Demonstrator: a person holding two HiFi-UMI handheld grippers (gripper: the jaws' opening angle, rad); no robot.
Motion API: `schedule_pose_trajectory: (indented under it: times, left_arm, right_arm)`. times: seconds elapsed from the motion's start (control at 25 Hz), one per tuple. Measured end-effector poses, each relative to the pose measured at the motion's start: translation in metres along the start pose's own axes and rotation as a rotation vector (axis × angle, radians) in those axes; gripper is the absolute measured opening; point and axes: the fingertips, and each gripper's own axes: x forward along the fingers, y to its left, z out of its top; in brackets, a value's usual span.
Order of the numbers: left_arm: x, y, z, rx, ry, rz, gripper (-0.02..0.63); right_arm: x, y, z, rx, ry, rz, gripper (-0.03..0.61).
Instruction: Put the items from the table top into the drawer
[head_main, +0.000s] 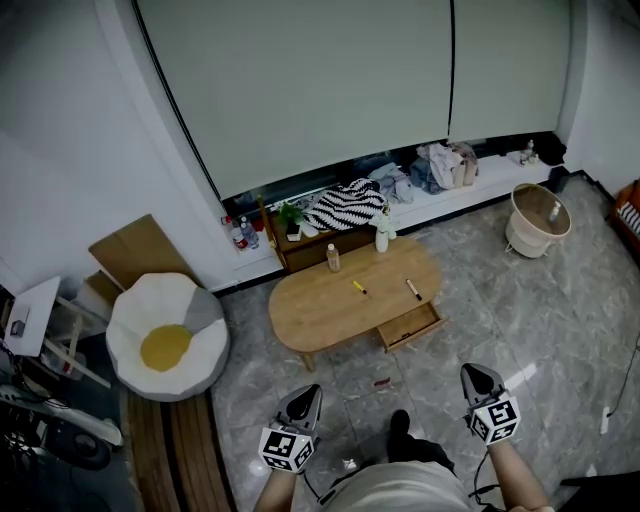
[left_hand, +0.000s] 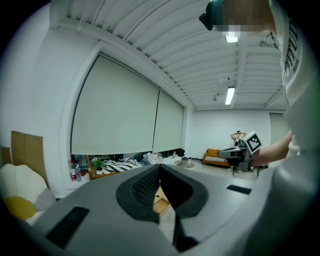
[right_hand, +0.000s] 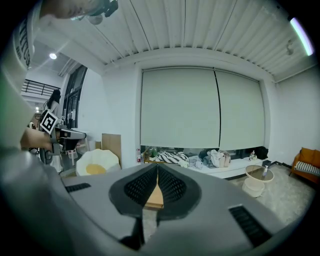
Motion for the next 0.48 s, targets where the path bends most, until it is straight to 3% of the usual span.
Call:
schedule_pose_trajectory:
  times: [0.48]
  left_arm:
    - [0.103,0.011,0.010,-0.010,0.039,0.068,0.020]
  right_arm:
    - [0.082,-0.084,0.016,0.007,0.010,0.062,0.021]
